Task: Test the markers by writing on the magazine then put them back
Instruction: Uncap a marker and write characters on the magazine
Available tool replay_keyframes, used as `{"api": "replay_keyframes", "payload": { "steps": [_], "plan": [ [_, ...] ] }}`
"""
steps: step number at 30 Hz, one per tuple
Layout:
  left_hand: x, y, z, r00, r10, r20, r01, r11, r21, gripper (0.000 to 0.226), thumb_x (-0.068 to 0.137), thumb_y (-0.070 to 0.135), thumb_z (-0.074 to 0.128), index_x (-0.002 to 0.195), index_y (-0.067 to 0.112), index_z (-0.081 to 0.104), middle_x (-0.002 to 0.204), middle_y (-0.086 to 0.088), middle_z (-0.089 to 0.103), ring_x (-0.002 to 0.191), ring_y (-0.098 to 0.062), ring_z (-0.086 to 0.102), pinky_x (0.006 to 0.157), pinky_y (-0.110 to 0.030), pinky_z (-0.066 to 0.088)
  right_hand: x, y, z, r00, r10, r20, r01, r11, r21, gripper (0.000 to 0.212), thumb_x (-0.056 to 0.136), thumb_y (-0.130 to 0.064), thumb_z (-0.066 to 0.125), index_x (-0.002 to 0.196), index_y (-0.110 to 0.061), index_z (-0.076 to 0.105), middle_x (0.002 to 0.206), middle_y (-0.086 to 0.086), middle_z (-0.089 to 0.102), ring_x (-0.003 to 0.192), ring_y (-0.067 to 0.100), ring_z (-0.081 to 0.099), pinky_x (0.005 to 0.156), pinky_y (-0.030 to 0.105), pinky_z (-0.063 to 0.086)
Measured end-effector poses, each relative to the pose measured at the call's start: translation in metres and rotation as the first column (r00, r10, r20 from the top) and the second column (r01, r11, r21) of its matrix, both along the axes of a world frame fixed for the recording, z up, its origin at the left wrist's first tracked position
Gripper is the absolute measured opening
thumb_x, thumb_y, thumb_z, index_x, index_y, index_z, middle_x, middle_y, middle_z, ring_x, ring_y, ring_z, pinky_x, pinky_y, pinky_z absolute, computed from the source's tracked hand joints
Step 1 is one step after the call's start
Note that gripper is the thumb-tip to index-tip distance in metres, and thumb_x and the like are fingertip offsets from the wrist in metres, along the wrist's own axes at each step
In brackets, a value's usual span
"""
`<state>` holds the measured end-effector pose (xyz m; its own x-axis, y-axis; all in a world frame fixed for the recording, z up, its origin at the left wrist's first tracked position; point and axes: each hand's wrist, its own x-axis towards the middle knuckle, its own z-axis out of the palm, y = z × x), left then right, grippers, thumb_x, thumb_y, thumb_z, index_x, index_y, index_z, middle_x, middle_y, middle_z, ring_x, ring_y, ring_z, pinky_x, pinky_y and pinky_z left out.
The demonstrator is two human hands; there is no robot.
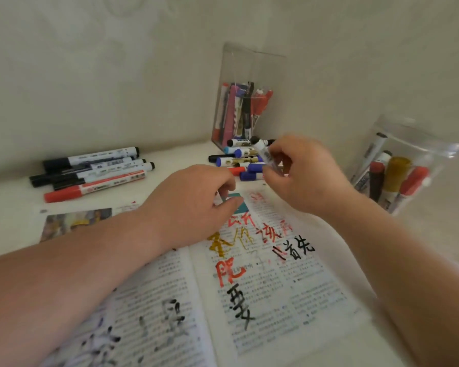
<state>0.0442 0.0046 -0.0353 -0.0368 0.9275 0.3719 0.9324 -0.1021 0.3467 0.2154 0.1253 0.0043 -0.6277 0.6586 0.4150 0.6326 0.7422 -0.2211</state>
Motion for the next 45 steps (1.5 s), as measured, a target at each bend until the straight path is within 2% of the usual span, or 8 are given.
{"api": "replay_keyframes", "payload": {
  "steps": [2, 5, 11, 20, 28, 35, 41, 45],
  "plan": [
    [-0.003, 0.002, -0.001, 0.998, 0.032, 0.045, -0.033, 0.999, 0.028, 0.031, 0.094, 0.057, 0.051, 0.114, 0.034, 0.058, 0.100, 0.021, 0.060, 0.093, -0.002, 0.055, 0.081, -0.029, 0.048, 0.002, -0.011, -0.003, 0.840, 0.019, -0.543, -0.145, 0.971, -0.189, 0.014, 0.095, -0.023, 0.069, 0.089, -0.028, 0.057, 0.075, -0.006, 0.061, 0.062, 0.005, 0.055, 0.056, 0.023, 0.046],
    [-0.004, 0.002, 0.000, 0.998, 0.011, 0.068, -0.015, 0.998, 0.062, 0.047, 0.088, 0.072, 0.045, 0.119, 0.038, 0.057, 0.100, 0.023, 0.060, 0.091, -0.001, 0.058, 0.076, -0.027, 0.050, -0.003, -0.016, -0.015, 0.598, -0.138, -0.789, -0.536, 0.663, -0.522, 0.012, 0.102, -0.017, 0.058, 0.093, -0.011, 0.055, 0.076, 0.017, 0.071, 0.056, 0.023, 0.063, 0.047, 0.029, 0.048],
    [0.000, 0.001, 0.001, 0.998, -0.065, 0.007, 0.064, 0.993, 0.102, 0.025, 0.096, 0.052, 0.054, 0.102, 0.032, 0.068, 0.080, 0.021, 0.062, 0.073, -0.002, 0.057, 0.062, -0.024, 0.045, 0.002, -0.008, -0.028, 0.574, -0.163, -0.803, -0.677, 0.457, -0.577, 0.010, 0.098, -0.011, 0.058, 0.097, -0.001, 0.055, 0.081, 0.022, 0.073, 0.060, 0.029, 0.068, 0.046, 0.027, 0.052],
    [0.004, 0.003, -0.003, 0.946, -0.118, 0.303, 0.146, 0.987, -0.071, 0.031, 0.102, 0.030, 0.054, 0.132, 0.031, 0.052, 0.096, 0.028, 0.058, 0.090, 0.008, 0.057, 0.073, -0.006, 0.040, 0.003, -0.008, -0.032, 0.677, -0.006, -0.736, -0.579, 0.613, -0.538, 0.008, 0.084, -0.024, 0.077, 0.086, -0.019, 0.070, 0.070, 0.003, 0.067, 0.065, 0.023, 0.061, 0.064, 0.031, 0.049],
    [0.003, 0.000, -0.001, 0.939, -0.200, 0.281, 0.216, 0.976, -0.028, 0.027, 0.105, 0.034, 0.042, 0.126, 0.023, 0.055, 0.100, 0.005, 0.068, 0.092, -0.012, 0.063, 0.078, -0.030, 0.046, 0.000, -0.014, -0.032, 0.648, 0.130, -0.750, -0.687, 0.524, -0.503, 0.016, 0.087, -0.012, 0.069, 0.098, -0.002, 0.064, 0.058, 0.010, 0.058, 0.046, 0.026, 0.053, 0.042, 0.027, 0.039],
    [0.009, -0.003, 0.007, 0.941, -0.225, 0.254, 0.221, 0.974, 0.042, 0.022, 0.105, 0.029, 0.047, 0.120, 0.045, 0.046, 0.078, 0.052, 0.053, 0.077, 0.027, 0.052, 0.070, 0.003, 0.034, 0.005, -0.018, -0.025, 0.632, 0.137, -0.763, -0.703, 0.515, -0.490, 0.011, 0.089, -0.015, 0.069, 0.093, -0.005, 0.068, 0.065, 0.013, 0.066, 0.045, 0.029, 0.061, 0.039, 0.023, 0.038],
    [0.002, -0.007, 0.007, 0.904, -0.172, 0.391, 0.203, 0.978, -0.040, 0.043, 0.095, 0.061, 0.039, 0.131, 0.039, 0.045, 0.073, 0.009, 0.061, 0.057, -0.001, 0.049, 0.058, -0.013, 0.039, 0.017, -0.024, -0.004, 0.610, 0.082, -0.788, -0.676, 0.572, -0.464, 0.008, 0.084, -0.008, 0.065, 0.077, -0.012, 0.067, 0.061, 0.015, 0.067, 0.047, 0.032, 0.063, 0.040, 0.024, 0.040],
    [-0.009, -0.010, 0.002, 0.921, -0.144, 0.363, 0.201, 0.972, -0.124, 0.024, 0.105, 0.046, 0.037, 0.127, 0.038, 0.040, 0.079, 0.009, 0.057, 0.070, -0.013, 0.050, 0.072, -0.034, 0.045, 0.043, -0.032, -0.003, 0.698, 0.107, -0.708, -0.687, 0.381, -0.619, 0.012, 0.077, -0.004, 0.068, 0.083, -0.008, 0.077, 0.072, 0.023, 0.071, 0.060, 0.036, 0.070, 0.045, 0.030, 0.053]
  ]
}}
